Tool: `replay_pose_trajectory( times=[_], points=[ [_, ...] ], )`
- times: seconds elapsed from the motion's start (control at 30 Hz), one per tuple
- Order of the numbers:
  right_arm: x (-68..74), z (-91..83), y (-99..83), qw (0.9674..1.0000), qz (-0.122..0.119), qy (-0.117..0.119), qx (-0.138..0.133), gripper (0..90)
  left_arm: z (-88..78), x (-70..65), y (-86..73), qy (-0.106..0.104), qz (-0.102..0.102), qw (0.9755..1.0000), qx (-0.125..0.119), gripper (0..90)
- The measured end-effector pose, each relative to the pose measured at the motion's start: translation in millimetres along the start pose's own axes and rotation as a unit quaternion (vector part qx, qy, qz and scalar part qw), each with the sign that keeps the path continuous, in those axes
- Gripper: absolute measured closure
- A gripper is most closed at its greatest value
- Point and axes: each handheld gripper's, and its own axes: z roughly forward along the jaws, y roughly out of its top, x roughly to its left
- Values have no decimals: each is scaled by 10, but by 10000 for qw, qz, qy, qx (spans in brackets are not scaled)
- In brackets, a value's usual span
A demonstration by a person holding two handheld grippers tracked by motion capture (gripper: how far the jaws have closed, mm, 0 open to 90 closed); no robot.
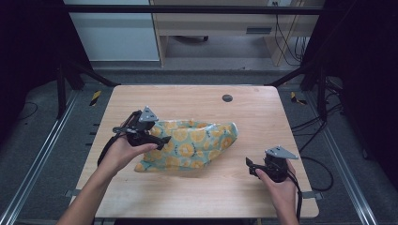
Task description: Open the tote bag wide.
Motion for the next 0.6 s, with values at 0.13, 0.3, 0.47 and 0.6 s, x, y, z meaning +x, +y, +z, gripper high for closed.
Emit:
replay_pose_trajectory(
  times=[0.13, 0.3, 0.47, 0.6],
  points=[
    [-1, -6, 8, 10000, 17, -11, -28, 139, -1, -62, -26, -123, 138, 9998, 45, 493],
    [3, -29, 23, 9999, -2, -39, -110, 147, -38, -84, -75, -251, 177, 9994, -140, 816],
    [-9, -37, 23, 9999, -9, -101, -110, 151, -154, -149, -81, -289, 150, 9982, -508, 879],
    [-16, -35, 18, 9999, 3, -132, -80, 152, -303, -267, -54, -322, 291, 9958, -802, 879]
  ],
)
